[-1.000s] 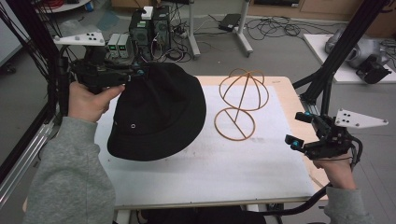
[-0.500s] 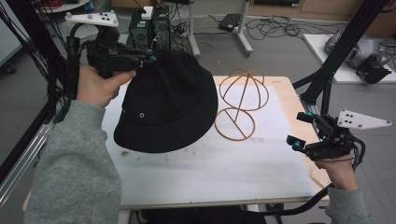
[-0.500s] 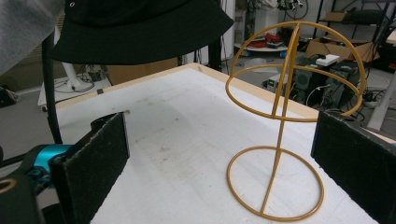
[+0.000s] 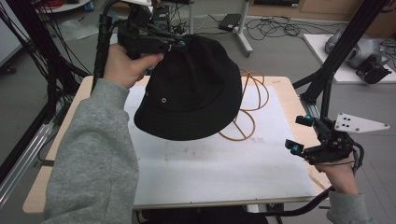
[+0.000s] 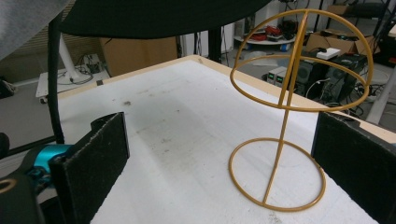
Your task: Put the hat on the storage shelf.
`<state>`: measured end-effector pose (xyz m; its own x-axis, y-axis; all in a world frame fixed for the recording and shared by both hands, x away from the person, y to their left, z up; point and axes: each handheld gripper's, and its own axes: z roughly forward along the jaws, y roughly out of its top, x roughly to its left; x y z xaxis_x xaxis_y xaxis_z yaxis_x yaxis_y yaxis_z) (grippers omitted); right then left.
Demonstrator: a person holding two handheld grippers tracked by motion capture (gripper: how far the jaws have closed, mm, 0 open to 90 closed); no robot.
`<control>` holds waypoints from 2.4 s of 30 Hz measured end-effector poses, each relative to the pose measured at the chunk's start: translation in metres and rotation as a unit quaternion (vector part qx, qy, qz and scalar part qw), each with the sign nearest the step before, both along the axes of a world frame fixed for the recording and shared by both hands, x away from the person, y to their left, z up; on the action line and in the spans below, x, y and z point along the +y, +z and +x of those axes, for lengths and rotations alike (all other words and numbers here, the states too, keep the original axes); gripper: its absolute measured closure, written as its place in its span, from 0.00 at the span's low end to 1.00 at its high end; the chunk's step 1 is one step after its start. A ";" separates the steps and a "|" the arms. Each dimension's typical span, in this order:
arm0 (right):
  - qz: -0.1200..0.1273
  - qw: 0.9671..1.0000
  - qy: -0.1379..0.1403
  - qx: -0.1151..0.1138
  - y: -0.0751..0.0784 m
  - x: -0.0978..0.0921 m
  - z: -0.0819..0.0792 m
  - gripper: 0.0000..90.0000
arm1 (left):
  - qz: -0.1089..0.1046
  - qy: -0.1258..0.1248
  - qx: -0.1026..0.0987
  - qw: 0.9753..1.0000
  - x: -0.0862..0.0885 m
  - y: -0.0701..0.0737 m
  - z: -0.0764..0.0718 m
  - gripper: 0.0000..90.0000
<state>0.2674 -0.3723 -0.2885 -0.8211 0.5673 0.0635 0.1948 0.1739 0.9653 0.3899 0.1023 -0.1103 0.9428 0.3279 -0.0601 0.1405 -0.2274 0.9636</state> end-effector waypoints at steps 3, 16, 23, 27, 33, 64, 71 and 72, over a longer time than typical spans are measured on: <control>0.002 1.000 -0.004 -0.002 0.000 -0.004 -0.003 0.04 | 0.001 -0.002 -0.002 1.000 -0.010 0.002 0.008 0.94; 0.009 1.000 -0.022 -0.006 0.003 -0.019 -0.020 0.04 | -0.013 -0.021 -0.001 1.000 -0.052 0.005 0.041 0.94; 0.006 0.999 -0.033 0.000 -0.001 -0.024 -0.026 0.04 | -0.007 -0.034 0.004 0.999 -0.076 -0.004 0.055 0.94; 0.004 0.999 -0.037 0.005 -0.002 -0.025 -0.030 0.04 | -0.010 -0.039 0.008 0.999 -0.085 -0.009 0.065 0.94; -0.001 0.999 -0.047 0.007 -0.004 -0.029 -0.035 0.04 | -0.011 -0.044 0.013 0.999 -0.100 -0.017 0.081 0.94; -0.005 0.997 -0.074 0.016 -0.008 -0.045 -0.052 0.04 | 0.034 -0.071 0.050 0.996 -0.166 -0.083 0.116 0.94; -0.006 0.997 -0.077 0.016 -0.009 -0.045 -0.053 0.04 | 0.045 -0.081 0.052 0.994 -0.174 -0.089 0.114 0.93; -0.007 0.997 -0.077 0.017 -0.008 -0.045 -0.054 0.04 | 0.044 -0.079 0.054 0.994 -0.175 -0.090 0.114 0.93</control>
<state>0.2138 -0.4174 -0.2968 -0.7222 0.6869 0.0809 0.2524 0.1529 0.9555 0.5037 -0.0726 -0.2003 0.9725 0.1854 -0.1412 0.1980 -0.3371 0.9204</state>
